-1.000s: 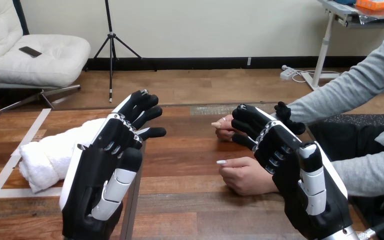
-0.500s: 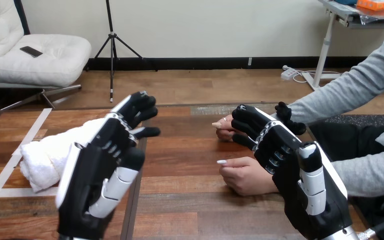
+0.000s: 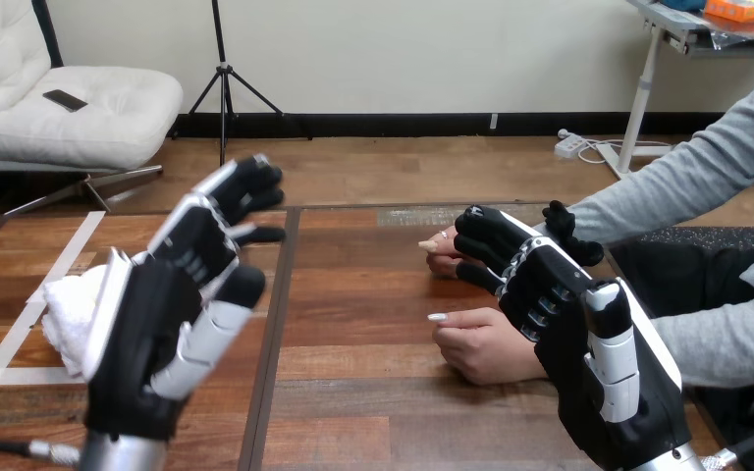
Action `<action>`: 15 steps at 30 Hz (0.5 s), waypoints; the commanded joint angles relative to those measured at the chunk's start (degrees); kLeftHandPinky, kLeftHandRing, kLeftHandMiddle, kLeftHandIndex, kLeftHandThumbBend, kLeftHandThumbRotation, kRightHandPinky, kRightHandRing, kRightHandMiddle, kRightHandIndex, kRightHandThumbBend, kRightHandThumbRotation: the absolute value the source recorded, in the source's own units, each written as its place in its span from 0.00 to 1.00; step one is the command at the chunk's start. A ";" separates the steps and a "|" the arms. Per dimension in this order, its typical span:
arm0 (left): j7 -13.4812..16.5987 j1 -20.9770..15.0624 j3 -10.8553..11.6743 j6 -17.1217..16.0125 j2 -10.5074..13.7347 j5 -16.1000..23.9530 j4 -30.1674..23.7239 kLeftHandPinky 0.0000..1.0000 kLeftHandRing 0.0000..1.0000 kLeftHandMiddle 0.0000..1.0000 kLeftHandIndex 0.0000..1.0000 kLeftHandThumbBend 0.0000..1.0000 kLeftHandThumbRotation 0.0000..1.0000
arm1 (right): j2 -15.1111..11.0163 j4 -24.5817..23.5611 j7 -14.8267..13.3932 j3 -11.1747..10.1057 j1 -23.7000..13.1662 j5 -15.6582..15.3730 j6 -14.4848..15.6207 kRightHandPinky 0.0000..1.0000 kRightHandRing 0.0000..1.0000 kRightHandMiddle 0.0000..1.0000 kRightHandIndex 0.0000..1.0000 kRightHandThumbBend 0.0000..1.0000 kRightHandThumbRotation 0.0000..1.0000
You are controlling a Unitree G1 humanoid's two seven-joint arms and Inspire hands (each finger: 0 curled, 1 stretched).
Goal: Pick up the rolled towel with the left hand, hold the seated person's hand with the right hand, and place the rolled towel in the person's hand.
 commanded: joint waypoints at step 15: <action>1.13 -12.48 3.99 -0.80 4.69 1.98 8.86 0.73 0.84 0.86 0.84 0.86 0.77 | 0.38 -1.22 -0.14 -0.19 -3.35 -0.07 -0.60 0.89 0.91 0.90 0.86 0.77 1.00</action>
